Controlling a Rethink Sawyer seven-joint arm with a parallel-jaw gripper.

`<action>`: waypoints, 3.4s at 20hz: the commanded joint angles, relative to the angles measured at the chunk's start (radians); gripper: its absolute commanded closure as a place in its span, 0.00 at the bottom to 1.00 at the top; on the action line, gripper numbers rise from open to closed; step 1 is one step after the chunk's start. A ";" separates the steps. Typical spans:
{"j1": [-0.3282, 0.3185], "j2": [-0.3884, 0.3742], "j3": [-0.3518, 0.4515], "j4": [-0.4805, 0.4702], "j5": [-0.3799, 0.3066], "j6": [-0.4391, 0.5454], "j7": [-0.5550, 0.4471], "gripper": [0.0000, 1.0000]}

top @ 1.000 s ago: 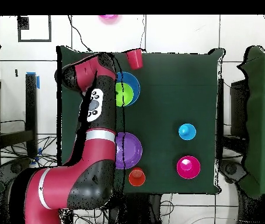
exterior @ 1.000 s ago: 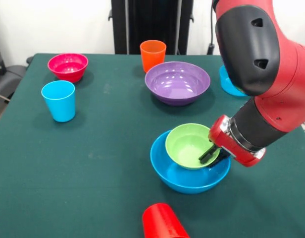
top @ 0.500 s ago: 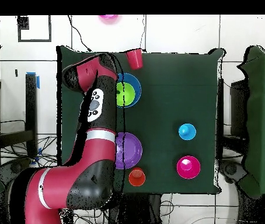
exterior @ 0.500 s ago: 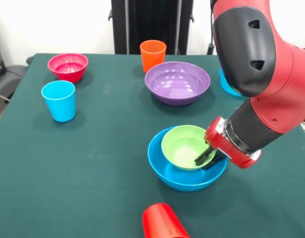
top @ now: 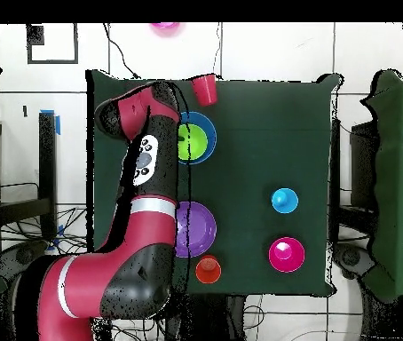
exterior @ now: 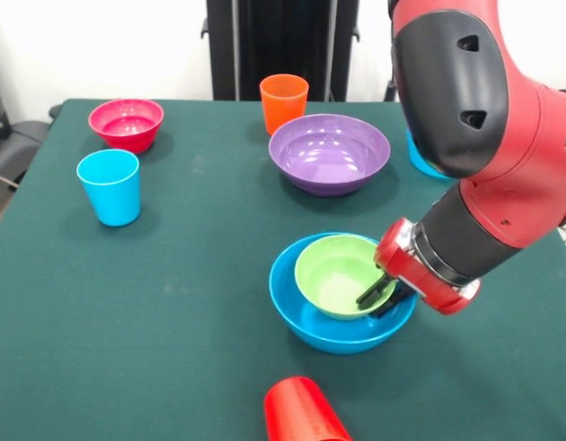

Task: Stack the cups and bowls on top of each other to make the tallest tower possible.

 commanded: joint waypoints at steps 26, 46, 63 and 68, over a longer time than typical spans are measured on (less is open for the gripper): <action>-0.072 -0.033 0.028 0.143 -0.012 -0.143 -0.004 0.00; -0.060 -0.195 0.046 0.240 0.037 -0.023 -0.085 0.00; -0.066 -0.266 0.076 0.267 0.063 0.022 -0.109 0.00; -0.066 -0.259 0.074 0.257 0.050 0.023 -0.116 0.00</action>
